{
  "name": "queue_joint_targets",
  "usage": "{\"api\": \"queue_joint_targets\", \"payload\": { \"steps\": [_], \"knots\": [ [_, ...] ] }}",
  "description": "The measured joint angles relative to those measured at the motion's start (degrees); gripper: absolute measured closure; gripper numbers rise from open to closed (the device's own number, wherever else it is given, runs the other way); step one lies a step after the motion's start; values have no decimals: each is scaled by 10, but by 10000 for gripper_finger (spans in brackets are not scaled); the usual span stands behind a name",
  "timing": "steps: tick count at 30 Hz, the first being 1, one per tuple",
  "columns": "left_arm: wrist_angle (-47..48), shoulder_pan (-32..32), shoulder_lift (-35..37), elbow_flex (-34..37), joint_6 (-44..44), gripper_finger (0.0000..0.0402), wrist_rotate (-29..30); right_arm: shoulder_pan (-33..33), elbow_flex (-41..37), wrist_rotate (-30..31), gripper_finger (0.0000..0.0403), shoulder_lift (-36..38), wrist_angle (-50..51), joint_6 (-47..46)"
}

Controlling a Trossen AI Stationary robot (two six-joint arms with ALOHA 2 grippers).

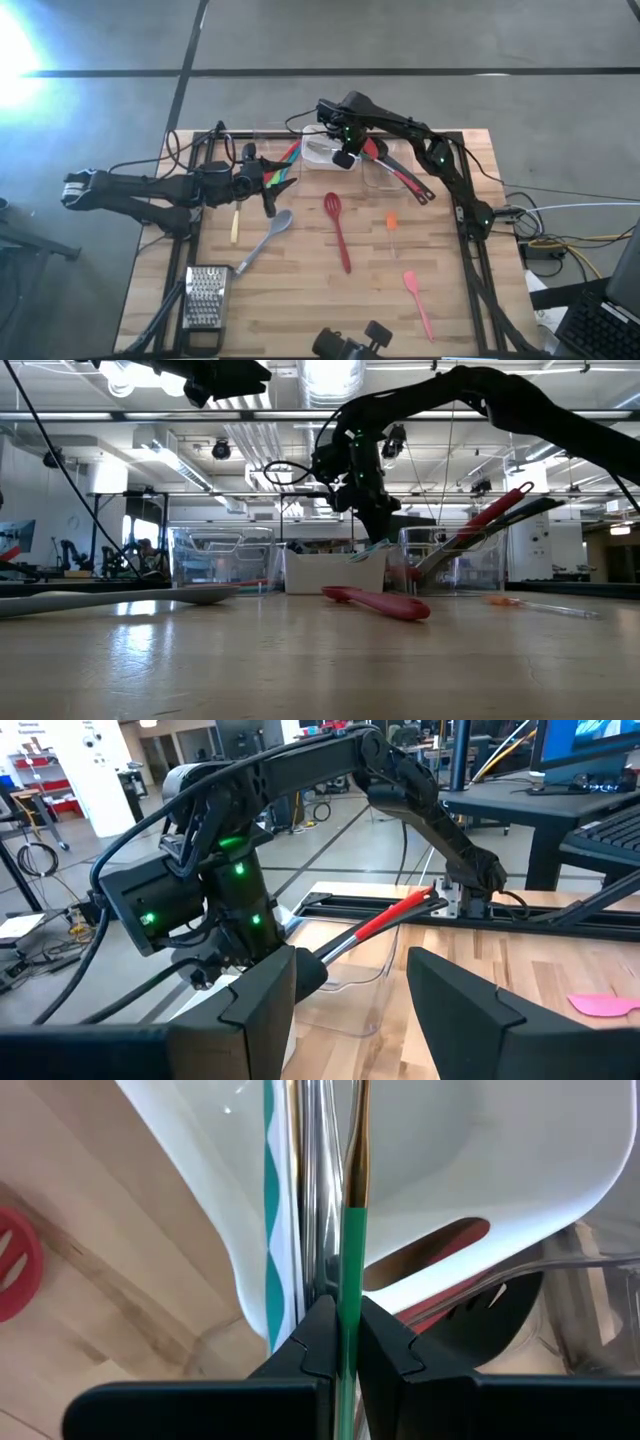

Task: Pick & Place Kitchen Items
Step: Put the green knife into the white bin, then put the pink spatula into the left transparent bin

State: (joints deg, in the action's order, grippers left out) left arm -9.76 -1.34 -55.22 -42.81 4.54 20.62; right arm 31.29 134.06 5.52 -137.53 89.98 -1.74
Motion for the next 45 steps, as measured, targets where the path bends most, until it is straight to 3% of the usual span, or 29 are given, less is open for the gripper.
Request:
{"api": "queue_joint_targets", "payload": {
  "steps": [9, 18, 25, 36, 45],
  "knots": [
    [-1, 0, 0, 0, 0, 204, 0, 0, -1, -11, 390, 0, -2, -2],
    [-1, 0, 0, 0, 0, 204, 0, 0, -1, -11, 346, 0, -6, -2],
    [1, 0, 0, 0, 0, 204, 0, 0, 4, -11, 343, 5, 0, 7],
    [77, 0, 0, 0, -20, 204, 0, -5, 6, -11, 360, 108, 0, -11],
    [166, 0, 0, 0, -89, 204, -1, -53, 6, -11, 360, 218, 0, -58]
  ]
}}
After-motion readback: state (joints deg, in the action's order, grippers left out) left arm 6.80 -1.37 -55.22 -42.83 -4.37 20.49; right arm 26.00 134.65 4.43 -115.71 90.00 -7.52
